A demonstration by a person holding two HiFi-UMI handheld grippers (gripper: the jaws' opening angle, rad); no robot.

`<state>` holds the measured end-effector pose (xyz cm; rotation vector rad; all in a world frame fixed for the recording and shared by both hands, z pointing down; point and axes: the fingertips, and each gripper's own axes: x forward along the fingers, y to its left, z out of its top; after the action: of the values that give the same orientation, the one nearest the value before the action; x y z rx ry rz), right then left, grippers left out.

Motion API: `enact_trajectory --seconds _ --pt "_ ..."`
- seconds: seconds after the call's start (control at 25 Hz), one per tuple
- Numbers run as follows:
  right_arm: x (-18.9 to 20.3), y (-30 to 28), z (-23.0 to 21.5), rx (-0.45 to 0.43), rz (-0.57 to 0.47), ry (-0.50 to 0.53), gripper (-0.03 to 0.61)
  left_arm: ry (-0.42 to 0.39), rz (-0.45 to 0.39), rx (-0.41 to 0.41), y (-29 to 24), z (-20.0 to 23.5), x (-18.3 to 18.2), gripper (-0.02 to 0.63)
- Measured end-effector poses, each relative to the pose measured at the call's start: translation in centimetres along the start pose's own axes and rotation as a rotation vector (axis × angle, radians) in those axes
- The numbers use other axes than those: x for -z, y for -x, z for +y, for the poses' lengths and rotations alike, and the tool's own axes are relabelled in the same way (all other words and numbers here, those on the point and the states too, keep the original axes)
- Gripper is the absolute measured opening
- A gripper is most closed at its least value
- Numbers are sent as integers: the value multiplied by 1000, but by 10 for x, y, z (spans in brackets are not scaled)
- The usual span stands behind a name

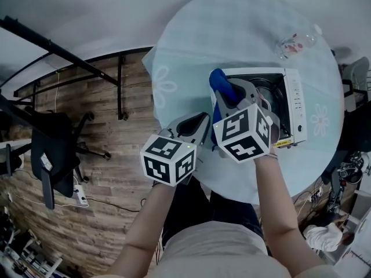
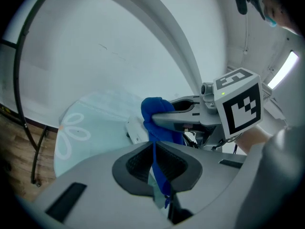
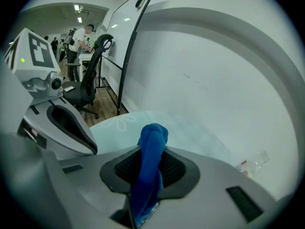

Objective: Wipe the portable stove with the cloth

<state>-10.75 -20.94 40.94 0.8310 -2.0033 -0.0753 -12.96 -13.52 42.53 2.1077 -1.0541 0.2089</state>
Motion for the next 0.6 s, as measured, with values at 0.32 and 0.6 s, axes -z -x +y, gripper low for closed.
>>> enact_trajectory --seconds 0.32,0.6 --pt "-8 48 3 67 -79 -55 100 -70 -27 60 25 -27 -1 32" --pt "-13 87 10 97 -186 -131 98 -114 -50 105 40 -48 1 32"
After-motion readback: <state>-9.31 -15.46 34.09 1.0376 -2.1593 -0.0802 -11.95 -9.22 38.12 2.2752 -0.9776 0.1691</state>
